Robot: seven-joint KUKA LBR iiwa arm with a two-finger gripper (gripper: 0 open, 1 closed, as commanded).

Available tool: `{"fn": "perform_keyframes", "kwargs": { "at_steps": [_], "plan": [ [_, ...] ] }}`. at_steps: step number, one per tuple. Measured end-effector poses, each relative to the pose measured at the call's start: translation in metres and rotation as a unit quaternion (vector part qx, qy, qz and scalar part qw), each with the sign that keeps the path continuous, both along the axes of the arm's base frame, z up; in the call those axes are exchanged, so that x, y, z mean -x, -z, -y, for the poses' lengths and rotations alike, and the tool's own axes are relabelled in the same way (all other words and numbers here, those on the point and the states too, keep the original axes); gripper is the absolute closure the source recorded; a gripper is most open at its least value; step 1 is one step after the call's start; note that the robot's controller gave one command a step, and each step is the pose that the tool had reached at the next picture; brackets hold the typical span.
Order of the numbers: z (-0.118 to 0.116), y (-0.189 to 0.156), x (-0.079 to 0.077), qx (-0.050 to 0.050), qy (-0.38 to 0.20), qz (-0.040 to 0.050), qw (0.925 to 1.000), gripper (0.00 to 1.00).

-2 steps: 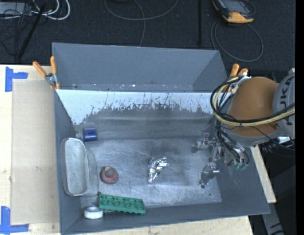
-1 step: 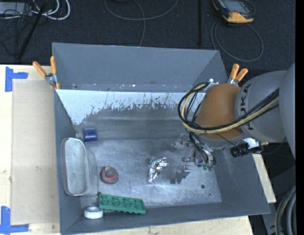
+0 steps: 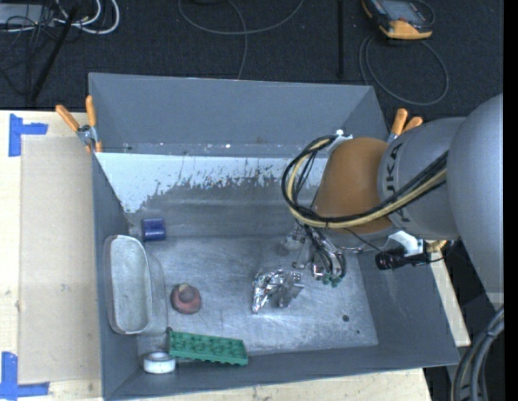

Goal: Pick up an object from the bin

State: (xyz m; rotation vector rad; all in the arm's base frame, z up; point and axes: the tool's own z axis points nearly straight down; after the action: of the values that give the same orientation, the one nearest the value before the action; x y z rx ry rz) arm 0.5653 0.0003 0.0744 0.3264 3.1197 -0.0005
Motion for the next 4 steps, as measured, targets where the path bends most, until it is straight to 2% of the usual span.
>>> {"fn": "perform_keyframes", "kwargs": {
  "at_steps": [1,2,3,4],
  "plan": [
    [-0.001,-0.002,-0.001,-0.001,-0.003,0.0018,1.0000,1.00],
    [-0.001,0.000,0.000,0.000,-0.003,-0.0004,1.0000,0.00],
    [-0.023,-0.004,-0.007,-0.001,-0.005,-0.0018,1.0000,0.00],
    [-0.023,-0.005,-0.007,0.000,-0.006,-0.0026,1.0000,1.00]
  ]
}}
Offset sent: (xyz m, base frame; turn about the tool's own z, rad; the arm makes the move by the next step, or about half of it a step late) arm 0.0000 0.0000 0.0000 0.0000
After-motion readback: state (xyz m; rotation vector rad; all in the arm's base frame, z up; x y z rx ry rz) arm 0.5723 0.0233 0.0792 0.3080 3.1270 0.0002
